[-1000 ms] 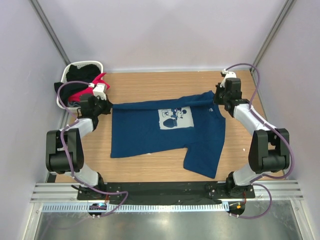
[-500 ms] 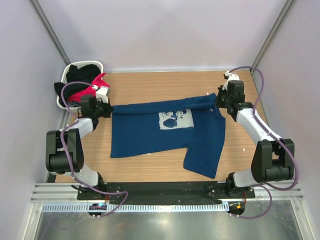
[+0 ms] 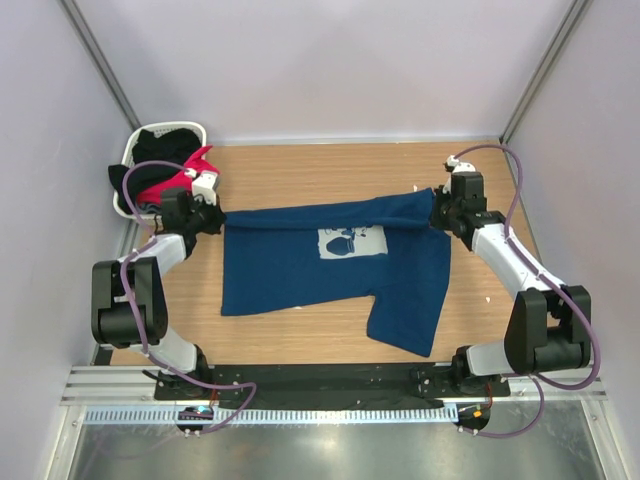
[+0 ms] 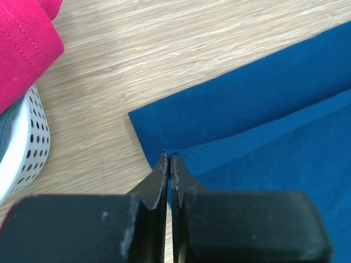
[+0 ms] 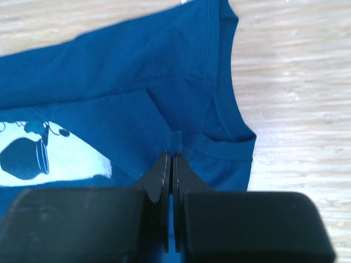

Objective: Fold and stack the t-shirts
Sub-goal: Fold the tshirt

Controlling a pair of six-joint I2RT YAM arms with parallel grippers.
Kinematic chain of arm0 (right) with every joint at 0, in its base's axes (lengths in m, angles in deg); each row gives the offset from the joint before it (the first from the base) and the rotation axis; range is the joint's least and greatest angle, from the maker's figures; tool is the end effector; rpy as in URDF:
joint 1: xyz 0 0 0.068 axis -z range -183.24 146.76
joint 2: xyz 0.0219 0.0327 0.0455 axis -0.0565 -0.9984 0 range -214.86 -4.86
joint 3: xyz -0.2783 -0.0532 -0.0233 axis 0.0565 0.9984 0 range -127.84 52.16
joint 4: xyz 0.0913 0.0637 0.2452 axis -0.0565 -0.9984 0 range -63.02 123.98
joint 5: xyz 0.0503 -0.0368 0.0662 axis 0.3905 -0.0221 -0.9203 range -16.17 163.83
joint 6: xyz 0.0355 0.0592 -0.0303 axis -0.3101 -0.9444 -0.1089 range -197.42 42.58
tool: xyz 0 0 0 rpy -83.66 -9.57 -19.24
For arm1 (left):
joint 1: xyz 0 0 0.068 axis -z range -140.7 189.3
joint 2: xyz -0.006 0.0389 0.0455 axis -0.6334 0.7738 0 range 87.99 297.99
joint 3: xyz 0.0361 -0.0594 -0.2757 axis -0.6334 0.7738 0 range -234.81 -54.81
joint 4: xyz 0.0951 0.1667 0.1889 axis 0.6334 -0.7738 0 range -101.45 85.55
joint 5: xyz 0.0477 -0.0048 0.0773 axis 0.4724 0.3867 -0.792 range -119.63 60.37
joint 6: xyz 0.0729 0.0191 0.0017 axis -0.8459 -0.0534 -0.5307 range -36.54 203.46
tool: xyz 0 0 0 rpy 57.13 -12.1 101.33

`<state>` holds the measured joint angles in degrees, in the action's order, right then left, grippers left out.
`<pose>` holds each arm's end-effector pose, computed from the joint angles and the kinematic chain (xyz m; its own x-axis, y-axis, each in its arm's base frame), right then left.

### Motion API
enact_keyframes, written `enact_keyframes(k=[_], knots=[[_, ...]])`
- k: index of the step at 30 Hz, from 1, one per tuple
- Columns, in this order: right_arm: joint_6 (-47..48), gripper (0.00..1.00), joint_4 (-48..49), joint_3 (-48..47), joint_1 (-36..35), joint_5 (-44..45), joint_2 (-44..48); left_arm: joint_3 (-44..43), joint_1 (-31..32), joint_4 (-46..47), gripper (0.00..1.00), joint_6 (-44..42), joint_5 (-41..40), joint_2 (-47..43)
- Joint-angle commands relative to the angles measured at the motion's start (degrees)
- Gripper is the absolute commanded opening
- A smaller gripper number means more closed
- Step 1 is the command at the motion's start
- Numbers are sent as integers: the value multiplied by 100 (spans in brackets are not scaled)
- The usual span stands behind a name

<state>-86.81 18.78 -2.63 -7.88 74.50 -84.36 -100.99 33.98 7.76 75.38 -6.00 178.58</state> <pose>0.3296 0.0259 0.2450 -0.6429 0.1114 -0.7578 0.0333 0.9925 0.1177 0.3586 0.0078 0.1845 -0.4899 0.0836 -0.8678 0.3248 0.9412 -0.0927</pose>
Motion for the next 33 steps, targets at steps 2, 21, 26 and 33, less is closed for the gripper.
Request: enact_keyframes(k=[2,21,26,33], knots=[[-151,1,-141,47,-54,144,251,-278,22,-34,0,-176,71,-24],[-555,100,-896,-31,-151,-181,523,38,93,-736,98,-379,-544,-1629],[-853,100,-1012,-497,-142,153,392,-584,93,-1149,100,1638,-1115,-1992],[-1443,94,60,-586,-151,-225,-512,-288,856,-1326,73,3848,-2011,-1861]])
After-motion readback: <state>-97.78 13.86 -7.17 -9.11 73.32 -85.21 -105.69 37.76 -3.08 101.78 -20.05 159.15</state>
